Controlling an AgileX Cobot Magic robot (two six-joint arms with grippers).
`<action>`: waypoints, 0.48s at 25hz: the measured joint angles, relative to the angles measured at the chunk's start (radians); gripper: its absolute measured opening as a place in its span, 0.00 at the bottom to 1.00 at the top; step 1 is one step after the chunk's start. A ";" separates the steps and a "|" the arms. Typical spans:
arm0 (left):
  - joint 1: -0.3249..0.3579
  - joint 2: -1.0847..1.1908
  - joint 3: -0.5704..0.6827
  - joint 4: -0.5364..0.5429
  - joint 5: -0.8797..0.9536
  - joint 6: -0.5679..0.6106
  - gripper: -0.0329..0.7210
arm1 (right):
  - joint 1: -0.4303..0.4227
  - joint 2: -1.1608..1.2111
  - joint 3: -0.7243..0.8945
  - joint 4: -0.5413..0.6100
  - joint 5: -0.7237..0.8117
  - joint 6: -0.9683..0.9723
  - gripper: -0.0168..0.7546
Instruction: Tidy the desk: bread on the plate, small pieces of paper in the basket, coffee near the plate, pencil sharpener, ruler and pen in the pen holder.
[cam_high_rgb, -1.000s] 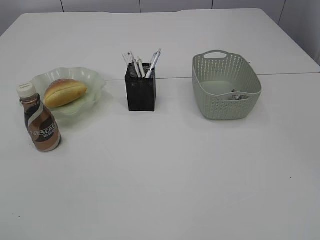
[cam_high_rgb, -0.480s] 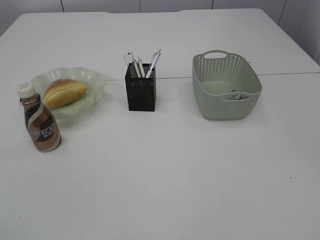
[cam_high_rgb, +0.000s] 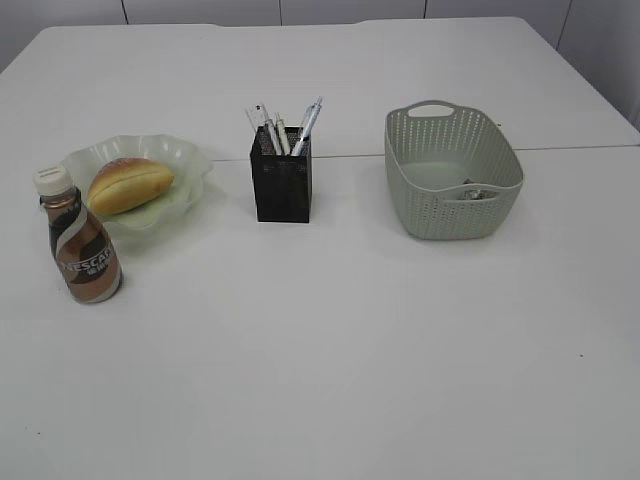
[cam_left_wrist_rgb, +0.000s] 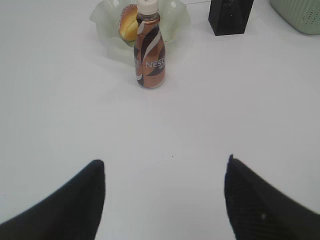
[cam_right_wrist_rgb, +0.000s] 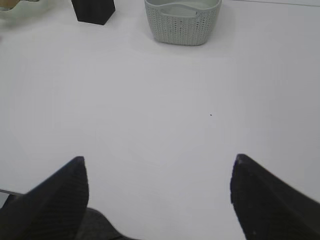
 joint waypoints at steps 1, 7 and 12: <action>0.000 0.000 0.000 0.000 0.000 0.000 0.76 | 0.000 0.000 0.000 0.000 0.000 0.002 0.88; 0.000 0.000 0.000 0.000 0.000 0.000 0.76 | 0.000 0.000 0.000 0.000 -0.002 0.003 0.83; 0.000 0.000 0.000 0.000 0.000 0.000 0.76 | 0.000 0.000 0.000 0.000 -0.002 0.006 0.77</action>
